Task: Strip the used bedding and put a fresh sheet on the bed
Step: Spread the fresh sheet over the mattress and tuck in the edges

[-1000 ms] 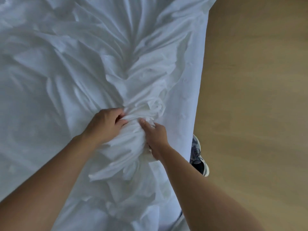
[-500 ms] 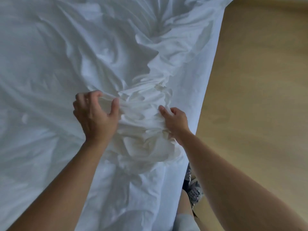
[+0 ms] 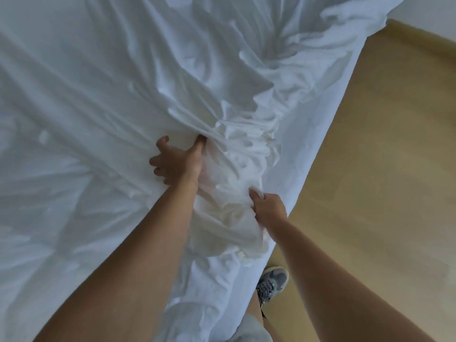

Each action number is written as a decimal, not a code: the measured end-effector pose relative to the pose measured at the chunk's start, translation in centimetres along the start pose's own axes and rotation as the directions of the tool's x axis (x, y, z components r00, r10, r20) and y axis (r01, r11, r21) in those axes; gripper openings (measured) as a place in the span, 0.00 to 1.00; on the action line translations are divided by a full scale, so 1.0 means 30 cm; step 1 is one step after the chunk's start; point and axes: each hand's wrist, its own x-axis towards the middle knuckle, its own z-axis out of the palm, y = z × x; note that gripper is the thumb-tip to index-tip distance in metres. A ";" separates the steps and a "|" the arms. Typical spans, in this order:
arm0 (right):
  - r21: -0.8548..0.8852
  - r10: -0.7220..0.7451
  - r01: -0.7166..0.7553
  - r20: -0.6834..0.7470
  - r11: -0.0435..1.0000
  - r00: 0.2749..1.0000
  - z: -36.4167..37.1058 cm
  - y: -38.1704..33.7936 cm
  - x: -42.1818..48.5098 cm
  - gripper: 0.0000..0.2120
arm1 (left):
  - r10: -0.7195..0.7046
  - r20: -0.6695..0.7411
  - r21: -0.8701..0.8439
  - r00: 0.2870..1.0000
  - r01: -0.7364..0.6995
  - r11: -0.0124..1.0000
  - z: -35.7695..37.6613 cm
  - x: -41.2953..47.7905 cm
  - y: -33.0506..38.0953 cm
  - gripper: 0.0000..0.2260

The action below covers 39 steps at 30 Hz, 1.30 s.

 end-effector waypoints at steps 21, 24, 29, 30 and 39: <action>-0.244 -0.386 0.304 -0.687 0.921 0.616 -0.190 -0.766 0.490 0.29 | 0.608 0.366 0.443 0.705 -0.706 0.552 0.154 0.122 0.051 0.12; -0.195 -0.334 0.280 -0.695 0.940 0.637 -0.333 -0.827 0.579 0.36 | 0.597 0.438 0.407 0.672 -0.740 0.535 0.181 0.116 0.016 0.13; -0.240 -0.260 0.144 -0.578 0.960 0.773 -0.183 -0.644 0.511 0.57 | 0.542 0.557 0.451 0.629 -0.777 0.439 0.144 0.061 -0.130 0.39; -0.208 -0.216 0.112 -0.592 0.972 0.776 -0.126 -0.571 0.470 0.58 | 0.561 0.565 0.468 0.606 -0.795 0.387 0.154 0.050 -0.131 0.35; -0.136 -0.273 0.241 -0.612 0.961 0.743 -0.147 -0.453 0.467 0.22 | 0.520 0.739 0.210 0.428 -0.880 0.426 0.060 0.118 -0.130 0.11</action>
